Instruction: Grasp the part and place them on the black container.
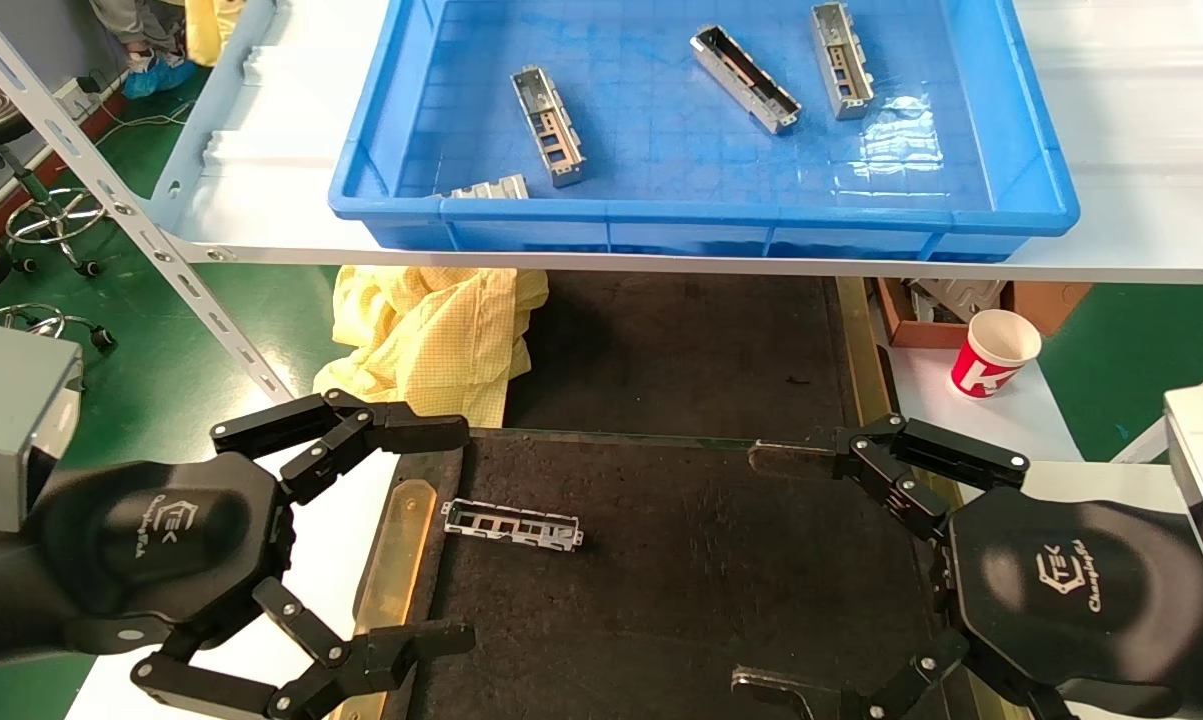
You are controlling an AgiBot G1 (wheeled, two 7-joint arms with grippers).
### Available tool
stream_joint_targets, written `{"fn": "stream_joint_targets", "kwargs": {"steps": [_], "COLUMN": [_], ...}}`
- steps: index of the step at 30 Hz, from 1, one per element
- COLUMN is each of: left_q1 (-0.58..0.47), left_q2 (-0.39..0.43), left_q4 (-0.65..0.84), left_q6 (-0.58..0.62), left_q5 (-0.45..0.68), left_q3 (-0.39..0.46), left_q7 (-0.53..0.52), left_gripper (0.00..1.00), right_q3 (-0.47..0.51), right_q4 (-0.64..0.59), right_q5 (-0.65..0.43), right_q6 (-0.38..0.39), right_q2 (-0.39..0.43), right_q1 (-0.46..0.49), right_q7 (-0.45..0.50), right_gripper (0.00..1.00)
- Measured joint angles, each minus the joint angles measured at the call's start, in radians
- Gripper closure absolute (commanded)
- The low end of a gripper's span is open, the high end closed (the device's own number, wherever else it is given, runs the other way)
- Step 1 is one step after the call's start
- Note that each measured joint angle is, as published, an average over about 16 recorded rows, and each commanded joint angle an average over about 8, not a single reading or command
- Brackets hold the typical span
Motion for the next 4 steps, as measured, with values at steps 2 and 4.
{"fn": "stream_joint_targets", "kwargs": {"steps": [2, 4], "left_q1": [0.000, 0.000], "left_q2": [0.000, 0.000], "left_q4": [0.000, 0.000], "left_q6": [0.000, 0.000], "left_q5": [0.000, 0.000], "left_q3": [0.000, 0.000], "left_q7": [0.000, 0.000], "left_gripper": [0.00, 0.00], "right_q3": [0.000, 0.000], "right_q4": [0.000, 0.000], "right_q5": [0.000, 0.000], "right_q6": [0.000, 0.000], "right_q2": [0.000, 0.000], "right_q1": [0.000, 0.000], "right_q7": [0.000, 0.000], "right_gripper": [0.00, 0.00]}}
